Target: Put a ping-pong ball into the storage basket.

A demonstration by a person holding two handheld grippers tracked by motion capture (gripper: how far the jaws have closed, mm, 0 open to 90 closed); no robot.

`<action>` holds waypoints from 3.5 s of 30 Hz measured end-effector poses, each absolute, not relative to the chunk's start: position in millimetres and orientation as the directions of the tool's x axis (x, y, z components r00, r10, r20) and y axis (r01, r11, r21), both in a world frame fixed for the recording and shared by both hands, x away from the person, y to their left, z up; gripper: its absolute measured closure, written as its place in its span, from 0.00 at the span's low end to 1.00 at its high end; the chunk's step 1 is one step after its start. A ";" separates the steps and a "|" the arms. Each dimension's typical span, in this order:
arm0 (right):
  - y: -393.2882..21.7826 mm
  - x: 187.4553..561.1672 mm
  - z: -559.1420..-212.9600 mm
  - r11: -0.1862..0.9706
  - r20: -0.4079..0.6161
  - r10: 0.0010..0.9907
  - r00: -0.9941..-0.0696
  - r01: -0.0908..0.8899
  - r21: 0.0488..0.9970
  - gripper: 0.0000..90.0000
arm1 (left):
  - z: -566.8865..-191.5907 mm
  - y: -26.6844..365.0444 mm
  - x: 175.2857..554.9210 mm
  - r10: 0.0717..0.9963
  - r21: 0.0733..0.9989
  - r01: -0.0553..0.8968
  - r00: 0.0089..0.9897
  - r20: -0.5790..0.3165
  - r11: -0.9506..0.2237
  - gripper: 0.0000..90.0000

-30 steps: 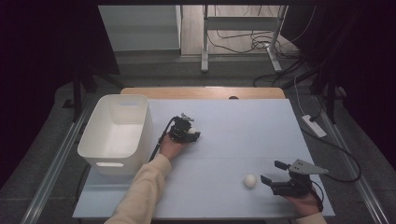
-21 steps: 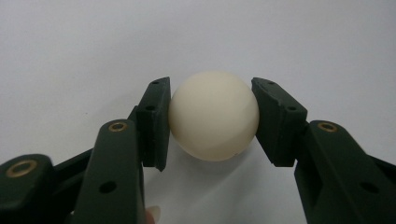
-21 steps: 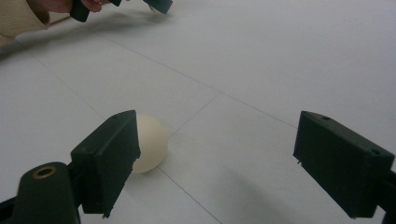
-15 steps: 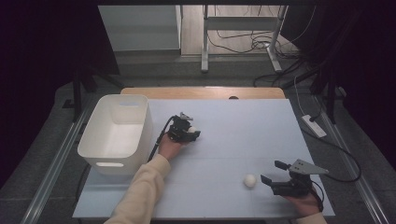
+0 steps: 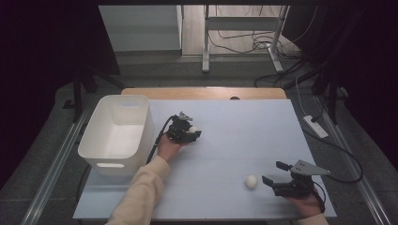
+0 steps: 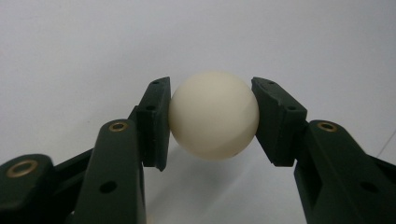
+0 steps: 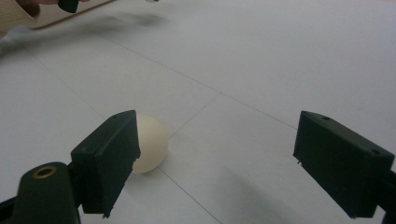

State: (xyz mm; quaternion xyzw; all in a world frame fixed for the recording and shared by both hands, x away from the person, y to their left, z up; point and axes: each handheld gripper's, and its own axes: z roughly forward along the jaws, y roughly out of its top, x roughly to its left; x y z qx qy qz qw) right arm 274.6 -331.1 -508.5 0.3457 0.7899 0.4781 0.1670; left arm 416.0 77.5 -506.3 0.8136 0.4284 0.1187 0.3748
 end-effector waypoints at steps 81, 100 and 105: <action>-329.9 274.3 -508.0 0.306 0.064 0.708 -0.704 0.386 0.870 0.16 | -425.9 98.9 359.0 0.735 0.911 0.359 0.670 -0.101 -0.202 0.56; -329.5 274.3 -507.7 0.302 0.066 0.707 -0.704 0.386 0.872 0.16 | -392.8 109.1 343.0 0.737 0.941 0.288 0.672 -0.069 -0.175 0.56; -329.4 274.5 -507.6 0.299 0.069 0.707 -0.704 0.386 0.873 0.16 | -387.9 115.2 340.9 0.741 0.943 0.285 0.668 -0.068 -0.171 0.56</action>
